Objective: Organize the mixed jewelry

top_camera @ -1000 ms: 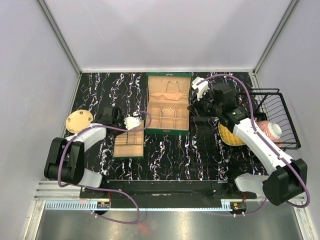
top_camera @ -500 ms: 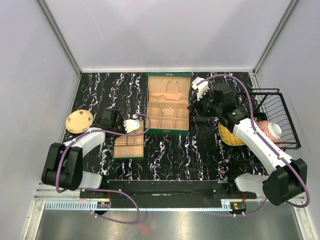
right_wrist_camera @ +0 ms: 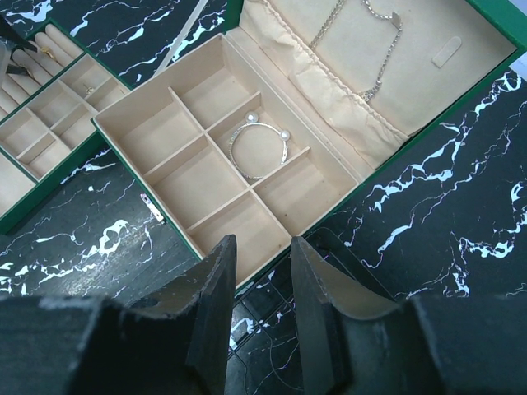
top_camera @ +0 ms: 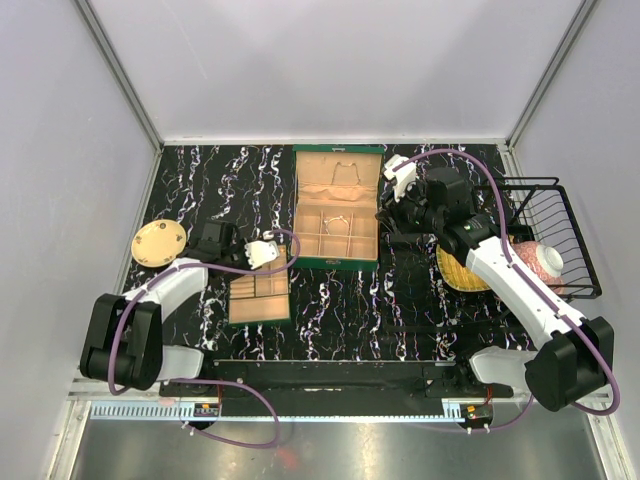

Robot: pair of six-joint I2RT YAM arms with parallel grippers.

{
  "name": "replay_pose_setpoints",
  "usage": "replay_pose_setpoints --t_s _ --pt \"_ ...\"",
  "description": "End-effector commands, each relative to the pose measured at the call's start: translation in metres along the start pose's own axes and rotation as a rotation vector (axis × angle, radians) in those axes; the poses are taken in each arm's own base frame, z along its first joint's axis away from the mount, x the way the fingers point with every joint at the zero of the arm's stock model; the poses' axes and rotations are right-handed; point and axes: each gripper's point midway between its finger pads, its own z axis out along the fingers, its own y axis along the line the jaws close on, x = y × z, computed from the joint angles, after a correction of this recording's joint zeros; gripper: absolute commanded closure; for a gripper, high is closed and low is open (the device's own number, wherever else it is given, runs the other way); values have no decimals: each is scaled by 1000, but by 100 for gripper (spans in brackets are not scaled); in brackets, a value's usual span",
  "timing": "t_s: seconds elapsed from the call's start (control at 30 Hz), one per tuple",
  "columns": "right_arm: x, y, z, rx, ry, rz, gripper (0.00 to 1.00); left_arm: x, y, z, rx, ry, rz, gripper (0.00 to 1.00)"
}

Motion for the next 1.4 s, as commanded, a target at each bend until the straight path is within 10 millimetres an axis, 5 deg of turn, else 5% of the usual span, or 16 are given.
replay_pose_setpoints --t_s 0.0,0.37,0.67,1.03,1.37 --pt "-16 -8 -6 37 -57 -31 61 -14 7 -12 -13 -35 -9 63" --pt "-15 -8 -5 34 -57 -34 61 -38 37 -49 -107 -78 12 60" --pt "-14 -7 -4 31 -53 -30 60 -19 86 -55 -278 -55 -115 56" --pt "-11 -5 -3 22 -49 -28 60 25 123 -20 -253 93 -389 54" --pt "-6 -7 0 25 -35 -28 60 42 119 0 -98 142 -488 58"
